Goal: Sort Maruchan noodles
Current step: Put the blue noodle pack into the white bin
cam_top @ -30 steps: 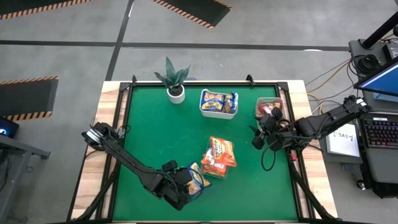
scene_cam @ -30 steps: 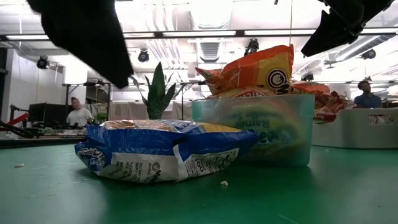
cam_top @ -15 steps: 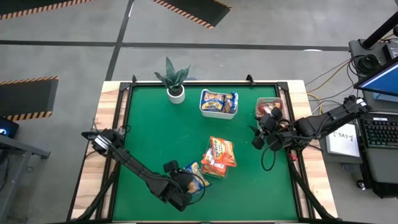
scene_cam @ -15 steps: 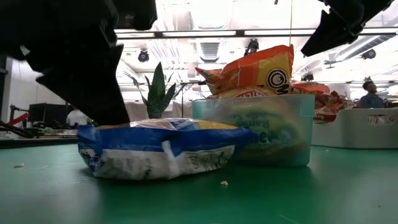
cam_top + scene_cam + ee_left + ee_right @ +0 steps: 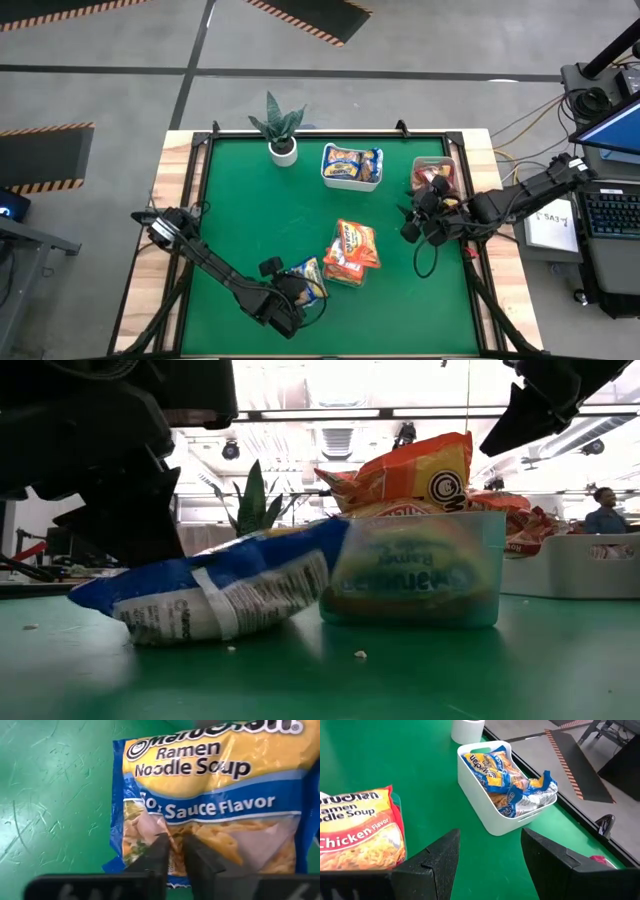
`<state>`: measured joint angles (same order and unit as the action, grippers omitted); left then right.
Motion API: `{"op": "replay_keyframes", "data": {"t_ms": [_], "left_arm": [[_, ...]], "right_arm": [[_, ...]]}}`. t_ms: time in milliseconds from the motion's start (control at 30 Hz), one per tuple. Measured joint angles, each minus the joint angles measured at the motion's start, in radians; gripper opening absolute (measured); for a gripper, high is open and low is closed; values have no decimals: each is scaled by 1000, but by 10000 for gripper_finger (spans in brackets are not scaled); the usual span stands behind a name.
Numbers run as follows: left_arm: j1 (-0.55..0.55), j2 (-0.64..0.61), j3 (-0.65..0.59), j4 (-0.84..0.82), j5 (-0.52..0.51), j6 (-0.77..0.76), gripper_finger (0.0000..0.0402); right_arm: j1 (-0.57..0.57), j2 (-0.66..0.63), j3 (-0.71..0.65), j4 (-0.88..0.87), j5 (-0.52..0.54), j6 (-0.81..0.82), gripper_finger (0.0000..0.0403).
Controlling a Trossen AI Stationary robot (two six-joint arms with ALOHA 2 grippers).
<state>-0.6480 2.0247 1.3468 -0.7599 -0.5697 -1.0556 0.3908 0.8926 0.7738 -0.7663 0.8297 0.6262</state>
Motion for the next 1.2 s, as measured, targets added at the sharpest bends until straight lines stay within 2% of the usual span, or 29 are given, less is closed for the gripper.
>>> {"op": "replay_keyframes", "data": {"t_ms": [67, 167, 300, 533, 700, 900, 1200], "left_arm": [[-5, 0, 0, -11, 0, 0, 14], [-15, -7, -2, -30, 2, 0, 7], [-41, -29, -2, -59, -50, 0, 2], [-81, -75, -1, -80, -222, 3, 0], [-85, -79, 0, -79, -252, 22, 0], [-89, -79, 0, -79, -247, 26, 0], [-127, -79, 1, -22, -33, 32, 0]], "right_arm": [[0, 17, 0, 13, -7, -1, 201], [0, 41, 0, 89, -59, -53, 201], [0, 87, 0, 305, -178, -199, 201], [-2, 226, 0, 747, -371, -436, 201], [-13, 327, 28, 926, -506, -498, 201], [-34, 426, 119, 929, -523, -534, 201], [-38, 520, 330, 684, -523, -594, 201]]}}
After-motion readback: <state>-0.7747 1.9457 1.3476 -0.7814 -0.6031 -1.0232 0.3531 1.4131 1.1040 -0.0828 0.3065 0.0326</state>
